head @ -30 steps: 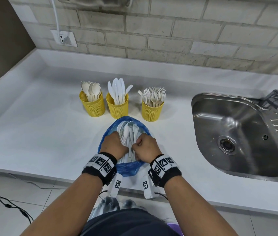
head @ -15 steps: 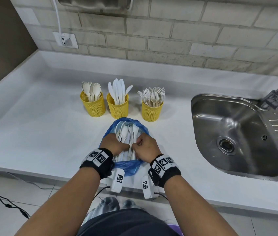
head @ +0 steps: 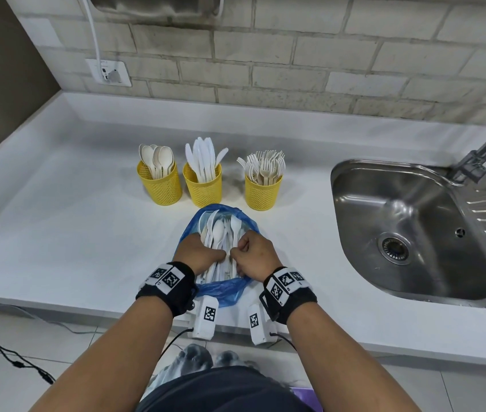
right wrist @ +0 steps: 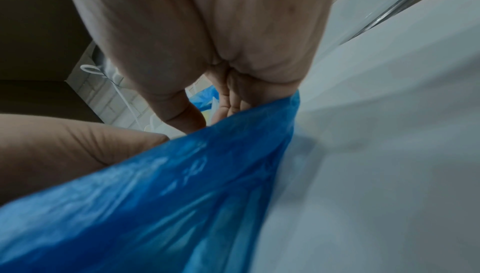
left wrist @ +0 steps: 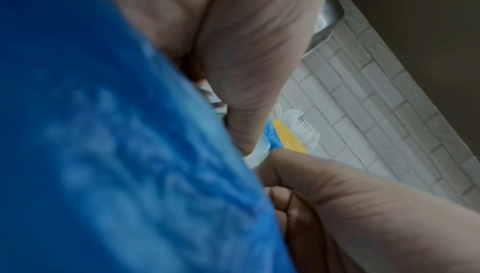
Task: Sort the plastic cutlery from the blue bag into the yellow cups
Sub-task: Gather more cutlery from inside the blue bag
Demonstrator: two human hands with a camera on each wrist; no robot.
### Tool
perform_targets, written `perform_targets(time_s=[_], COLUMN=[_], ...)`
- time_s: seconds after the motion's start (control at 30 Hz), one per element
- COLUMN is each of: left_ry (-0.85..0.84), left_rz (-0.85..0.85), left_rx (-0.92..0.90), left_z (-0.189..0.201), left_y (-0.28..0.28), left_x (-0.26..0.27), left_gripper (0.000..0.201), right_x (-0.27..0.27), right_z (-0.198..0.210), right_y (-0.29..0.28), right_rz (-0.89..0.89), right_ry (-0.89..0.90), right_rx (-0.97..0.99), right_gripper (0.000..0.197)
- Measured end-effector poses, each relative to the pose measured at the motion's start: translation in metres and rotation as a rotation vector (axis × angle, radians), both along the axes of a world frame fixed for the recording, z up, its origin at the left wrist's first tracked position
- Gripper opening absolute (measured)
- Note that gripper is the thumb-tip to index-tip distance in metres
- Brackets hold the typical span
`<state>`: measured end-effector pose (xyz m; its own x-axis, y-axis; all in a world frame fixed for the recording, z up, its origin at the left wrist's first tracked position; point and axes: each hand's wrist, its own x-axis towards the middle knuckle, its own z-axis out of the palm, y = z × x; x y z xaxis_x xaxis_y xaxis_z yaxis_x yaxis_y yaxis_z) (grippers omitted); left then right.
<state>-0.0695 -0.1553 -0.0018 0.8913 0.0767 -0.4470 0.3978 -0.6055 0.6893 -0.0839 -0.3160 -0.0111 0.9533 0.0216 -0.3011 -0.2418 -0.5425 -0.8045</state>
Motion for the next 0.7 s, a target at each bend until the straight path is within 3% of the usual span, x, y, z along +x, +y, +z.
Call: perform_targets(time_s=[0.23,0.5,0.7], left_ry=[-0.037,-0.092,-0.069], left_rz=[0.006,0.079,0.122], left_rx=[-0.016,-0.271,-0.355], left_z=[-0.004,0.001,-0.005], left_y=[0.002,0.004,0.008], left_x=[-0.002,-0.010,-0.010], left_gripper=[0.029,0.021,0.034], right_x=[-0.001,-0.003,-0.005], right_z=[0.002,0.004,0.005], right_y=[-0.002,-0.008,-0.011], right_rz=[0.012,-0.006,0.048], right_ry=[-0.003,-0.003,0.018], right_rx=[0.005,0.079,0.121], right_gripper=[0.010,0.008,0.009])
